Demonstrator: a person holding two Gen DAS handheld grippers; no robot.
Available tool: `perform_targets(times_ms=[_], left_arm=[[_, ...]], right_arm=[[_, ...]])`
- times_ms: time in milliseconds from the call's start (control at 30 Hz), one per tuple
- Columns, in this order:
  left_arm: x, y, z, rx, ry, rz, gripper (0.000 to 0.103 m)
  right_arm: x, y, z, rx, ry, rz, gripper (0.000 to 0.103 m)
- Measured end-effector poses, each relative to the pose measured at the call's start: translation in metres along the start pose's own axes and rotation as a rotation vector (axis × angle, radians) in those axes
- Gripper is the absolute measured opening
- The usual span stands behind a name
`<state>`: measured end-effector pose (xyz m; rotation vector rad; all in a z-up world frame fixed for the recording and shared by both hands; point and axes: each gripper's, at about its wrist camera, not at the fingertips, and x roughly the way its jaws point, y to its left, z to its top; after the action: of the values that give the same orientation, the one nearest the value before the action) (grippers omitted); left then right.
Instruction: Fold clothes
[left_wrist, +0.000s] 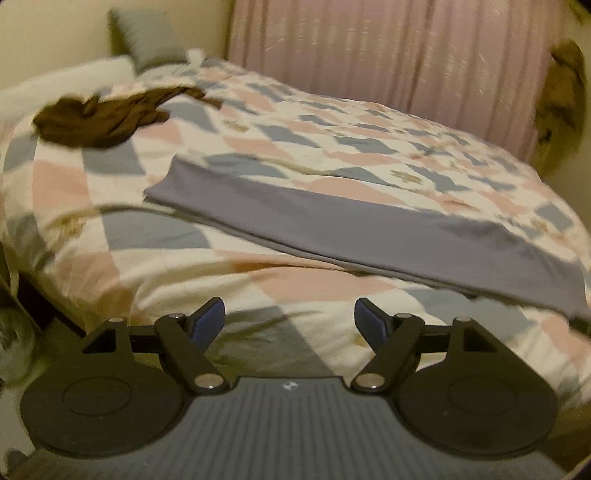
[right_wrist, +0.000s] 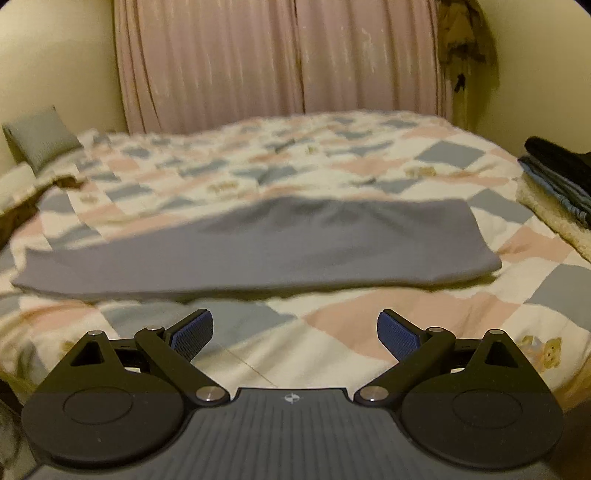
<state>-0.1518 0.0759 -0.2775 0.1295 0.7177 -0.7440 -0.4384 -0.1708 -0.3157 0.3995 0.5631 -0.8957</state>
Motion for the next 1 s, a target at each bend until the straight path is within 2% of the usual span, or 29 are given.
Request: perform_targets(times_ms=[133, 233, 400, 500, 600, 667, 767, 1000], left_arm=[[0.034, 0.064, 0.028, -0.149, -0.019, -0.02, 0.064], [0.062, 0.114, 0.056, -0.293, -0.057, -0.037, 0.063], [0.116, 0.184, 0.099, -0.516, -0.101, -0.037, 0.064], [0.155, 0.218, 0.115, -0.666, -0.095, -0.066, 0.064], [0.191, 0.243, 0.119, -0.788, -0.055, -0.085, 0.063], [0.21, 0.253, 0.115, -0.836, -0.019, -0.076, 0.061], [0.228, 0.26, 0.105, -0.885, 0.005, -0.105, 0.059], [0.246, 0.254, 0.091, -0.865, -0.019, -0.084, 0.053]], right_arm=[[0.026, 0.006, 0.003, -0.024, 0.032, -0.044, 0.098], [0.043, 0.012, 0.011, -0.025, 0.025, -0.052, 0.098], [0.07, 0.043, 0.026, -0.086, 0.0, 0.013, 0.097], [0.089, 0.069, 0.029, -0.163, 0.003, 0.042, 0.097], [0.105, 0.09, 0.031, -0.2, 0.015, 0.07, 0.097], [0.112, 0.1, 0.034, -0.205, 0.016, 0.088, 0.096], [0.118, 0.115, 0.038, -0.226, -0.001, 0.118, 0.095], [0.136, 0.157, 0.046, -0.285, -0.031, 0.183, 0.095]])
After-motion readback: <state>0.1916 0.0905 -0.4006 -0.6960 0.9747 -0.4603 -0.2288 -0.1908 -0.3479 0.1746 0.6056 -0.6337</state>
